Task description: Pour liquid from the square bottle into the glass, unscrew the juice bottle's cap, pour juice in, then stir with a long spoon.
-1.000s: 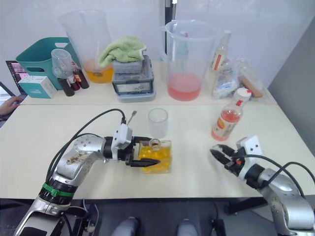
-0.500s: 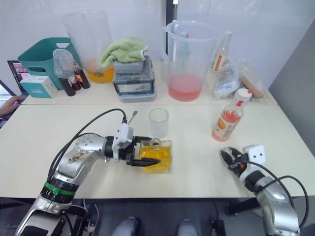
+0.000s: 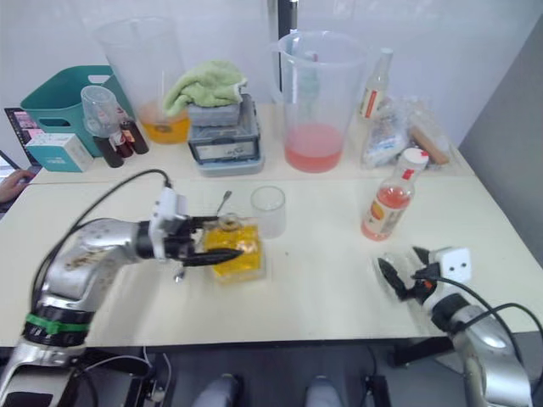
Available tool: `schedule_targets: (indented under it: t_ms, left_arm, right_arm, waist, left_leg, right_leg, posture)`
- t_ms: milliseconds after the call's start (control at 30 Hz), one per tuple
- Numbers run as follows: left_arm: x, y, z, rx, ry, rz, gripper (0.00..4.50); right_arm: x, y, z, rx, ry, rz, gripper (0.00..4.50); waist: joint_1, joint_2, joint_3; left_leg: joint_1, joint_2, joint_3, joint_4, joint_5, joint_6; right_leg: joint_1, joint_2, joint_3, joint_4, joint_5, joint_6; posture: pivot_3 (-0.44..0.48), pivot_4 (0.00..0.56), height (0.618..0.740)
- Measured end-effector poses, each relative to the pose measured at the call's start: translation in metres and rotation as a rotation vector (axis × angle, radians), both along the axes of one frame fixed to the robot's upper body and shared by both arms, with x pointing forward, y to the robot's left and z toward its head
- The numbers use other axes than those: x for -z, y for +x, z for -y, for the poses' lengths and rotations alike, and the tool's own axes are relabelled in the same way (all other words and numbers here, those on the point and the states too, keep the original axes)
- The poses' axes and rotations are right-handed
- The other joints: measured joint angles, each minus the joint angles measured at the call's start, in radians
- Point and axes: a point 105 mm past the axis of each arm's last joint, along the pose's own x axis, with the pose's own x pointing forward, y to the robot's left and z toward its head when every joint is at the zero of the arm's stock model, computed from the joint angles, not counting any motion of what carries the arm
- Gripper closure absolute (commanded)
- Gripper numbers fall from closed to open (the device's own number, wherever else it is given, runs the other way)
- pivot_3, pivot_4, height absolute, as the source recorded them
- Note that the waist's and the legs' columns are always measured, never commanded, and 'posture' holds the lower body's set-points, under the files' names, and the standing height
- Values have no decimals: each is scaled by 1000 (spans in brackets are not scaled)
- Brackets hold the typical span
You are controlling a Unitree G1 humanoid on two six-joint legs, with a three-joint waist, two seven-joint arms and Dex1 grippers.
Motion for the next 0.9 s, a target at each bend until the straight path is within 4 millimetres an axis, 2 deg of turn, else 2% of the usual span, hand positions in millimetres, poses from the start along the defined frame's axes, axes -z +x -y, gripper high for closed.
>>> schedule_targets:
  t_ms: [133,167,267,400,467,533,767,900]
  left_arm:
    - [-5,-2,-15,-41,19,-19,1677]
    - [-8,-1,-21,-66,24,-14,1677]
    - [-14,12,-37,-137,31,13,1677]
    - [-28,40,-47,-236,77,146,1677]
    - [-34,54,-48,-276,90,219,1677]
    - [-38,69,-44,-317,82,286,1677]
    - [-30,116,-7,-343,180,456,1677]
    - [-27,131,6,-354,238,542,1677]
  right_arm:
    - [-28,-7,-22,-106,4,40,0]
    - [-39,-11,-35,-164,13,51,0]
    - [-54,-15,-59,-270,26,50,0]
    - [-57,-12,-95,-388,42,23,0]
    - [-52,-11,-103,-404,46,4,0]
    - [-46,-9,-109,-406,39,-18,0]
    - [-34,-2,-132,-436,17,-47,0]
    - [-32,0,-140,-448,19,-50,0]
  waist:
    - [7,0,1]
    - [10,0,1]
    - [12,-1,1]
    - [17,-4,3]
    - [21,-4,3]
    - [21,-4,3]
    - [11,-8,5]
    - [-2,-9,6]
  left_leg:
    - [0,0,0,0,0,0]
    - [0,0,0,0,0,0]
    - [0,0,0,0,0,0]
    - [-1,0,-1,0,0,0]
    - [-2,0,-1,1,0,0]
    - [-5,0,-1,2,0,0]
    - [-7,-1,-2,3,1,-1]
    - [-9,-1,-2,3,1,-1]
  right_leg:
    - [0,0,0,0,0,0]
    - [0,0,0,0,0,0]
    - [0,0,-1,1,0,0]
    - [0,0,-1,1,0,0]
    - [0,0,-2,-1,0,0]
    - [-2,0,-2,-2,0,0]
    - [-4,0,-4,0,0,0]
    - [-6,0,-4,0,0,0]
  posture:
    - [0,150,740]
    - [0,150,740]
    - [0,150,740]
    - [0,150,740]
    - [0,150,740]
    - [0,150,740]
    - [0,150,740]
    - [0,150,740]
